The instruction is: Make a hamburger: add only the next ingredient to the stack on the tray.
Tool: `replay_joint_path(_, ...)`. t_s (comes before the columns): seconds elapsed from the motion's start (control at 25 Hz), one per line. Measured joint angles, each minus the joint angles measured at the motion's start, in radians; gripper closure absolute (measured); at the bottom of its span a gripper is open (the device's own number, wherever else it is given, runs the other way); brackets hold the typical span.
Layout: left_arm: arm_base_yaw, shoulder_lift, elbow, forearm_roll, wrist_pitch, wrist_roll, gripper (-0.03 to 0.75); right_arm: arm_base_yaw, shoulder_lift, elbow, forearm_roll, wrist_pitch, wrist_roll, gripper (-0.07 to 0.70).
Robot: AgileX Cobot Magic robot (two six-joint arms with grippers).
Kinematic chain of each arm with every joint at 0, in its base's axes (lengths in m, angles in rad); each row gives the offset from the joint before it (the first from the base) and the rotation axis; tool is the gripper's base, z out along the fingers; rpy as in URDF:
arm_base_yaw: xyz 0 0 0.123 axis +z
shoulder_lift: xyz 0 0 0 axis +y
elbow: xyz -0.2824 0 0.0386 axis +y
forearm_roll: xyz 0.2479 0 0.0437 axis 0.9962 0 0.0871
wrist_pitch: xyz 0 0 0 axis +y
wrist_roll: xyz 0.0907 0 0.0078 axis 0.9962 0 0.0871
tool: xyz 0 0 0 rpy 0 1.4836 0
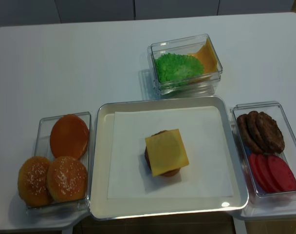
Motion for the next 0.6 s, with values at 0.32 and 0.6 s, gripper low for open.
replay_joint_path(0.32, 0.0, 0.0, 0.0, 0.0, 0.0, 0.0, 0.416, 0.0, -0.325, 0.111, 0.038, 0.01, 0.0, 0.203)
replay_joint_path(0.6, 0.0, 0.0, 0.0, 0.0, 0.0, 0.0, 0.416, 0.0, -0.576, 0.119, 0.018, 0.021, 0.0, 0.204)
